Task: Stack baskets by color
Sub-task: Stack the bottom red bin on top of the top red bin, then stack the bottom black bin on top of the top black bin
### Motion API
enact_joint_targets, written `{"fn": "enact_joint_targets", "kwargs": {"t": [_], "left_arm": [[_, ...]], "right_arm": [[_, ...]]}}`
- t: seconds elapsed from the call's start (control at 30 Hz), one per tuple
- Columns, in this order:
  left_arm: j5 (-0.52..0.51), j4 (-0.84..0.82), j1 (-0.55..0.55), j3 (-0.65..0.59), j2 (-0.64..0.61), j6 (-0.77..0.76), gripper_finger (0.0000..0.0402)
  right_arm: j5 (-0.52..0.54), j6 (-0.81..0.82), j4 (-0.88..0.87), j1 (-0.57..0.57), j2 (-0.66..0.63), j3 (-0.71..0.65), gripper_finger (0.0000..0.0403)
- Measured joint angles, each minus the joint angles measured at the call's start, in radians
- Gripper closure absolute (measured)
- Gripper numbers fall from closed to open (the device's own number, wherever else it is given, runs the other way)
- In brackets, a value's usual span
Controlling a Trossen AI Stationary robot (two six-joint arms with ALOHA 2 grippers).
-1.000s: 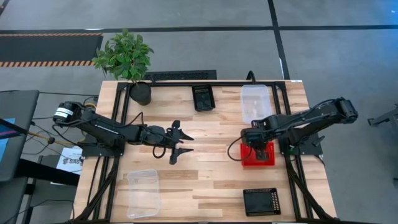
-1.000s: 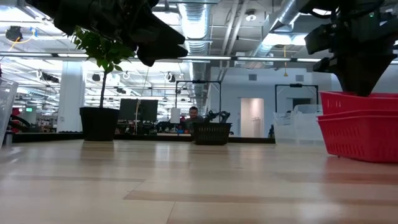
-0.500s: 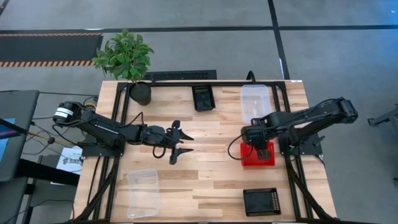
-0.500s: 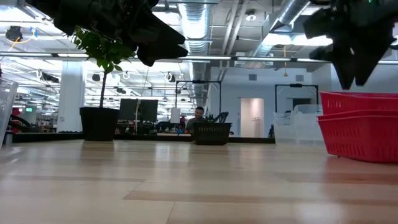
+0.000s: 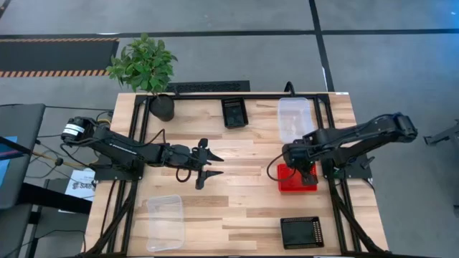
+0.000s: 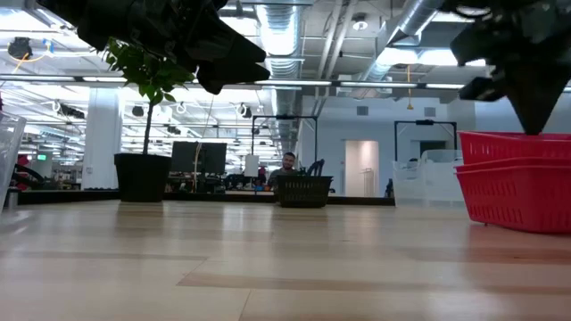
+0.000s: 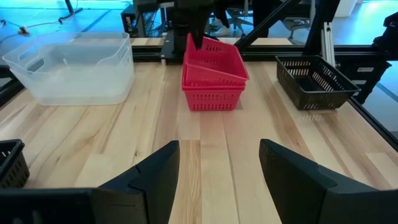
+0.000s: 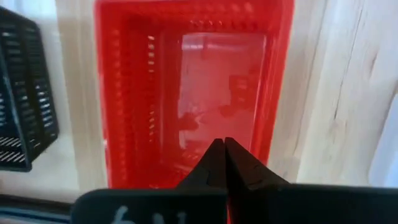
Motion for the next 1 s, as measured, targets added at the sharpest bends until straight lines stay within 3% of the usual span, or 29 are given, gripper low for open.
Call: {"fn": "enact_joint_targets", "kwargs": {"t": [0.33,0.57,0.73,1.0], "left_arm": [[0.003,-0.005,-0.002,0.000,0.000,-0.016,0.0193],[0.003,-0.014,-0.002,0.000,0.000,-0.011,0.0193],[0.003,-0.013,0.000,0.000,0.000,0.013,0.0193],[0.043,-0.013,0.025,0.000,0.000,0.019,0.0193]], "right_arm": [[-0.018,-0.022,0.082,-0.110,0.009,-0.111,0.0398],[-0.077,-0.042,0.089,-0.105,0.005,-0.082,0.0400],[-0.105,0.037,0.106,-0.048,-0.002,0.001,0.0399],[-0.069,0.373,0.282,0.171,0.009,0.031,0.0392]]}}
